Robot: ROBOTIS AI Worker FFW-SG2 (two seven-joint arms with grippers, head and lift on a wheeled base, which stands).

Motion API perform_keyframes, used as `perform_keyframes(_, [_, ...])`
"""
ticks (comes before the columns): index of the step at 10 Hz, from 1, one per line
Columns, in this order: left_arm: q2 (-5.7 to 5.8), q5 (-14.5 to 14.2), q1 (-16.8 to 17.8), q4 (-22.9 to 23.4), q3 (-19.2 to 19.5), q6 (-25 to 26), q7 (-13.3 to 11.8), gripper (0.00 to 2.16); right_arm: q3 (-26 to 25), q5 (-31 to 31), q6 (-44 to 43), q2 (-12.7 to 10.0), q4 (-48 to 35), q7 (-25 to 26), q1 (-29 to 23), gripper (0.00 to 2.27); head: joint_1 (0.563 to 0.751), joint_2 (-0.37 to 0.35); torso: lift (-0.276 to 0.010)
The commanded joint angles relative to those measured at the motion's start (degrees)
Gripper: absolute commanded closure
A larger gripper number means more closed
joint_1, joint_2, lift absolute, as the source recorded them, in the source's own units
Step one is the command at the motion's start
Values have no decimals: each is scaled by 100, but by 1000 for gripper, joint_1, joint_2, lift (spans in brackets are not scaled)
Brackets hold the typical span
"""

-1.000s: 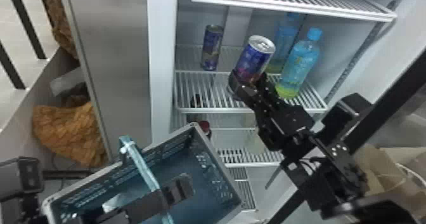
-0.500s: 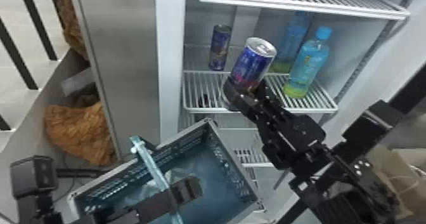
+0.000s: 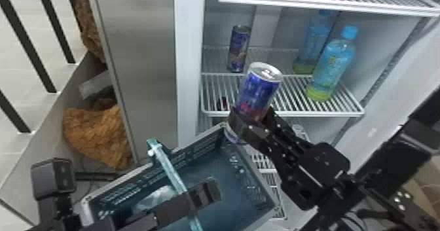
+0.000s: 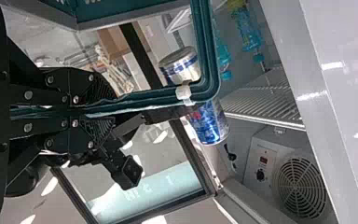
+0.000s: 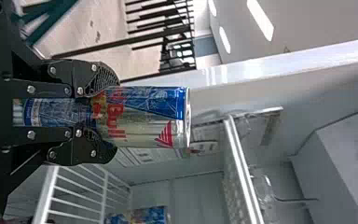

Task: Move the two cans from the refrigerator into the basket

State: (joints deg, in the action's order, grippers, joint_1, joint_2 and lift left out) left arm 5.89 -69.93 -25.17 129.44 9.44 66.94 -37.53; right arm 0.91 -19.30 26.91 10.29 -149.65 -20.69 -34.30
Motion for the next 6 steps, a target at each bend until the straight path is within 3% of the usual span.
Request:
perform_keyframes(1, [-9,0,0,0,5,0,0,1202,-79,11,219,8,-173,-66,-198,1211,695,-131,-35])
perform_keyframes(6, [-18,-11,0,0,16,-14,0,1202,-239,136,937,8,-426,-558,-620,1211,695,-125,-35])
